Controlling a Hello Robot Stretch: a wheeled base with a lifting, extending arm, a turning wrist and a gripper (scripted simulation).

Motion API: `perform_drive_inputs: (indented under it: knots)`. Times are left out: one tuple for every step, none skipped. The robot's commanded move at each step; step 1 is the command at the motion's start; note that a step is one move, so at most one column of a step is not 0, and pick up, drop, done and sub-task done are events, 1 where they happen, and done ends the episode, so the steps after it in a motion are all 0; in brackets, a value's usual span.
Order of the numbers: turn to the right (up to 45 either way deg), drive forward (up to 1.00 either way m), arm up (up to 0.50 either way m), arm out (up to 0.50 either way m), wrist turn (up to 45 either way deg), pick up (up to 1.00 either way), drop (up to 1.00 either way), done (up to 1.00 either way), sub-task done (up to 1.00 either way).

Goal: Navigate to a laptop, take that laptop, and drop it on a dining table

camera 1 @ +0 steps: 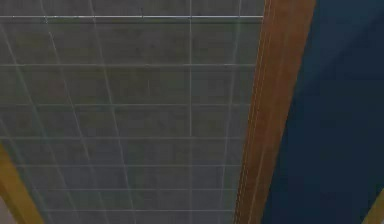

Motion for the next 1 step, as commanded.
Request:
perform_drive_inputs:
  knots:
    - [45.0,0.00,0.00,0.00,0.0,0.00,0.00,0.00,0.00]
